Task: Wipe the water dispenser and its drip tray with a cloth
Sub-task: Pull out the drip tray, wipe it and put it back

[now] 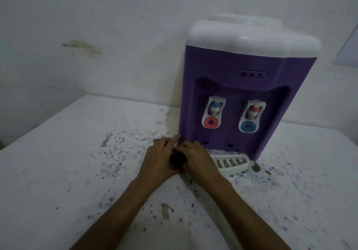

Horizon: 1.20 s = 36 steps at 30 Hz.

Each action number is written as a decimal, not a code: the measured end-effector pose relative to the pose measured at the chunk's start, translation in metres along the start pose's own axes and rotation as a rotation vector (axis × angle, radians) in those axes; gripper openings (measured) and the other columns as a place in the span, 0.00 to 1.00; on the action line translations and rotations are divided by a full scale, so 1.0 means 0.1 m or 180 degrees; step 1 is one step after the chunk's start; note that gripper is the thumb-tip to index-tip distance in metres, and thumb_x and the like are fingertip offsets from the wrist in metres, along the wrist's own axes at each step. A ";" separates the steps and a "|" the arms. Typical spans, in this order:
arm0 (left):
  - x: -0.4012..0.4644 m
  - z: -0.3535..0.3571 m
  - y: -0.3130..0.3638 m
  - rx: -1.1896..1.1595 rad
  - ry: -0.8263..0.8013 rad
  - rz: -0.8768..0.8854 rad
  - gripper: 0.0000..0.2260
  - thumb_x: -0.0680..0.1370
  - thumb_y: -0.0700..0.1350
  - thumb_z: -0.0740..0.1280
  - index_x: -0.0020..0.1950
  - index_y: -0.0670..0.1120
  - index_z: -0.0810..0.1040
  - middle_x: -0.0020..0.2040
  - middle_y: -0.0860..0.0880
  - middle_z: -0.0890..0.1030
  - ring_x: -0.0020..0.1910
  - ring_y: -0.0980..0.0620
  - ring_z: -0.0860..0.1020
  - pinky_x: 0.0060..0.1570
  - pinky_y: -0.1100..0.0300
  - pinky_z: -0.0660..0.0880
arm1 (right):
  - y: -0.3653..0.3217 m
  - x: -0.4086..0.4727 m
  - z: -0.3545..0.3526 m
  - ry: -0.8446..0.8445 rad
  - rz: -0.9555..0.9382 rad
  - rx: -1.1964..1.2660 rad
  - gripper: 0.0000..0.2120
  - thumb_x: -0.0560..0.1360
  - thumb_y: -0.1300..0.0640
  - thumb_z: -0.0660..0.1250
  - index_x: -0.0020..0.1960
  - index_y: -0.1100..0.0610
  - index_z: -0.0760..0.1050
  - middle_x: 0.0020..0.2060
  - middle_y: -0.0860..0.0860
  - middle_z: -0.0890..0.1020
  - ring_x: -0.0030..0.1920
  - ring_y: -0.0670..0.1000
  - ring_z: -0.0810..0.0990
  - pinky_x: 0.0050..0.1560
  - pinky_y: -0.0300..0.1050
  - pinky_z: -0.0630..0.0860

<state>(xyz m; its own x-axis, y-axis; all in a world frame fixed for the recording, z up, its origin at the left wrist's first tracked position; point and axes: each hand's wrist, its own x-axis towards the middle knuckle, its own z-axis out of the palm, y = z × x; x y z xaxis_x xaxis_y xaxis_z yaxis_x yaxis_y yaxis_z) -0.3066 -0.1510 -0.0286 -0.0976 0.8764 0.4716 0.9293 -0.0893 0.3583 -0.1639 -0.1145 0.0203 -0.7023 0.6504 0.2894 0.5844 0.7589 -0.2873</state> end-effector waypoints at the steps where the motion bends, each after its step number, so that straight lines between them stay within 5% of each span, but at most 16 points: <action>1: -0.01 0.00 -0.01 0.0051 0.0024 0.0006 0.42 0.63 0.60 0.73 0.73 0.51 0.61 0.57 0.49 0.74 0.53 0.50 0.73 0.49 0.52 0.74 | 0.02 -0.02 -0.02 -0.0091 -0.0126 0.0112 0.18 0.73 0.64 0.65 0.62 0.54 0.76 0.59 0.51 0.77 0.52 0.53 0.71 0.49 0.40 0.64; 7: -0.06 0.04 -0.07 0.0187 0.0037 0.0060 0.36 0.66 0.61 0.72 0.71 0.53 0.64 0.58 0.52 0.74 0.56 0.51 0.71 0.51 0.53 0.73 | 0.31 -0.24 -0.12 -0.0226 -0.0357 0.0265 0.21 0.72 0.67 0.65 0.62 0.51 0.77 0.62 0.46 0.76 0.57 0.50 0.71 0.54 0.30 0.60; 15: -0.09 0.02 -0.02 0.0031 -0.0147 0.0358 0.20 0.70 0.61 0.69 0.60 0.58 0.76 0.54 0.57 0.76 0.55 0.55 0.72 0.54 0.56 0.69 | 0.48 -0.61 -0.22 -0.0084 -0.0423 0.0119 0.18 0.74 0.62 0.66 0.61 0.48 0.77 0.64 0.45 0.75 0.60 0.50 0.70 0.59 0.44 0.69; 18: -0.07 0.00 -0.03 -0.0082 -0.0227 0.0316 0.20 0.68 0.59 0.71 0.59 0.57 0.76 0.55 0.57 0.76 0.55 0.56 0.72 0.55 0.54 0.69 | 0.49 -0.63 -0.32 -0.0127 -0.0377 0.0045 0.19 0.73 0.65 0.67 0.60 0.49 0.78 0.63 0.45 0.77 0.59 0.50 0.71 0.58 0.45 0.70; 23: -0.02 0.02 -0.01 -0.0404 -0.0333 0.0157 0.22 0.66 0.58 0.72 0.57 0.54 0.77 0.53 0.55 0.77 0.52 0.54 0.72 0.51 0.54 0.72 | 0.38 -0.46 -0.21 0.0698 -0.0152 -0.0038 0.21 0.64 0.67 0.73 0.56 0.55 0.80 0.55 0.52 0.81 0.51 0.57 0.77 0.49 0.51 0.77; 32: 0.02 0.00 -0.01 -0.0293 -0.0469 0.0149 0.20 0.66 0.64 0.66 0.55 0.60 0.78 0.51 0.57 0.78 0.51 0.54 0.74 0.51 0.51 0.73 | 0.42 -0.65 -0.05 0.0547 -0.0288 -0.0122 0.20 0.68 0.62 0.69 0.59 0.51 0.78 0.60 0.50 0.77 0.53 0.56 0.75 0.47 0.46 0.75; 36: 0.02 -0.07 0.02 -0.0265 -0.0474 0.0165 0.18 0.66 0.60 0.69 0.55 0.59 0.79 0.50 0.55 0.78 0.50 0.52 0.73 0.48 0.50 0.74 | 0.58 -0.81 -0.15 0.0556 -0.0190 -0.0154 0.21 0.67 0.63 0.71 0.58 0.50 0.78 0.60 0.50 0.77 0.52 0.53 0.75 0.52 0.44 0.71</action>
<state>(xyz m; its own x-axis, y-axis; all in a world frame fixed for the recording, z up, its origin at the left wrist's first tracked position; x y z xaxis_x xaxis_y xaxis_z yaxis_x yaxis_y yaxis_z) -0.3071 -0.1532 -0.0211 0.0093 0.9294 0.3689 0.8984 -0.1698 0.4051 -0.0669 -0.1223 -0.0063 -0.6574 0.5969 0.4600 0.5658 0.7941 -0.2219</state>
